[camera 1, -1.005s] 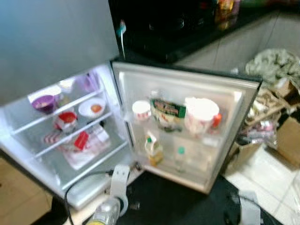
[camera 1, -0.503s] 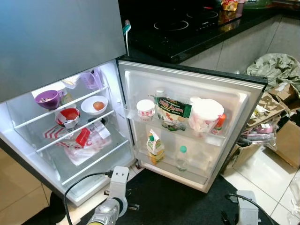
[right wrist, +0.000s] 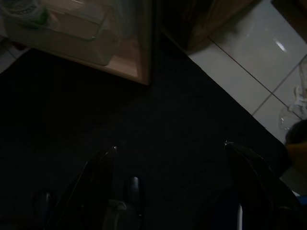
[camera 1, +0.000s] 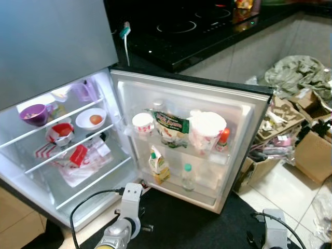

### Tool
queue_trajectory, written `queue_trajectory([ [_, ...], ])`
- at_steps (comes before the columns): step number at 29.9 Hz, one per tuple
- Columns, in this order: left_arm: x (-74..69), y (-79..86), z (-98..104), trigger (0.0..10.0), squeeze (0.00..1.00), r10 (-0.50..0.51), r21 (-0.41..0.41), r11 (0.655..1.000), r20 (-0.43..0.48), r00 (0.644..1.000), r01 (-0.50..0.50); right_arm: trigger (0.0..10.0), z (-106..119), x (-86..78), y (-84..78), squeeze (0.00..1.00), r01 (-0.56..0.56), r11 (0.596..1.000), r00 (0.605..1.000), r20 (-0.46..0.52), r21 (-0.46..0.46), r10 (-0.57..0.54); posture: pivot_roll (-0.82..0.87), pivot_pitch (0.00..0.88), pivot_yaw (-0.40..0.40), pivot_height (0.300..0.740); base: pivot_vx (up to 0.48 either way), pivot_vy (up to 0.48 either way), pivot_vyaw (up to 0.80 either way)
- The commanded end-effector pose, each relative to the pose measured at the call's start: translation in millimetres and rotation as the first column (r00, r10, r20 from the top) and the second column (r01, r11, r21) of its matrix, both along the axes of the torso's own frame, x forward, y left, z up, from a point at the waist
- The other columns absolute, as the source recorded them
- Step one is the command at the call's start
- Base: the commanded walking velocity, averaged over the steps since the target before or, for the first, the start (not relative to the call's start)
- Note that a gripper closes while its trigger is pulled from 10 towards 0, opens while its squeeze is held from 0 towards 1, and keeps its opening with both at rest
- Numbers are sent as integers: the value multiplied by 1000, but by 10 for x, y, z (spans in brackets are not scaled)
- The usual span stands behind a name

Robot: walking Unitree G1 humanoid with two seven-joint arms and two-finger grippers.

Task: Restocking fridge

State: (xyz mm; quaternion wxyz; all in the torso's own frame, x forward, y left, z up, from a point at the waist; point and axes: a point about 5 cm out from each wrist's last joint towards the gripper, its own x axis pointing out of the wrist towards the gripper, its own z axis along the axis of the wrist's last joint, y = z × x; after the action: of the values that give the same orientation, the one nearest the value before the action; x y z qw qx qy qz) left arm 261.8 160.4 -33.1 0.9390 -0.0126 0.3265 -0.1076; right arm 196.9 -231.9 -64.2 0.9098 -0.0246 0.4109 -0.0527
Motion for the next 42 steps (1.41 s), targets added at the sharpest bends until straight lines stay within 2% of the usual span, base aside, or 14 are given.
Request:
queue_trajectory([
  [1, -41, 10, -27, 10000, 0, -6, -1, 1000, -3, 1000, 6, 10000, -27, -31, 42, 0, -24, 1000, 1000, -8, 4, 24, -173, 60, 59, 740, 0, 0, 800],
  [18, -84, -27, -65, 10000, 0, -52, 4, 999, -39, 998, 52, 10000, -60, -115, -6, 0, -3, 1000, 1000, -26, -2, 2, -180, 42, 70, 740, 0, 0, 800],
  [21, -82, -50, -61, 10000, 0, -88, 24, 996, -29, 996, 89, 10000, -67, -159, -74, 0, 75, 997, 997, -26, -2, -75, -189, 34, 77, 740, 0, 0, 0],
  [25, -66, -54, -48, 10000, 0, -78, 16, 997, -19, 997, 79, 10000, -91, -217, -98, 0, 78, 997, 996, -44, -16, -78, -192, 24, 74, 740, 0, 0, 0],
  [31, -24, -105, -19, 10000, 0, -71, -11, 997, -11, 997, 71, 10000, -69, -209, -149, 0, 100, 995, 995, -28, -18, -101, -195, 43, 85, 740, 0, -480, 0],
  [42, -53, -102, -41, 10000, 0, -49, -17, 999, -16, 999, 48, 10000, -76, -216, -131, 0, 101, 995, 995, -28, -9, -101, -193, 57, 77, 740, 0, -480, 0],
])
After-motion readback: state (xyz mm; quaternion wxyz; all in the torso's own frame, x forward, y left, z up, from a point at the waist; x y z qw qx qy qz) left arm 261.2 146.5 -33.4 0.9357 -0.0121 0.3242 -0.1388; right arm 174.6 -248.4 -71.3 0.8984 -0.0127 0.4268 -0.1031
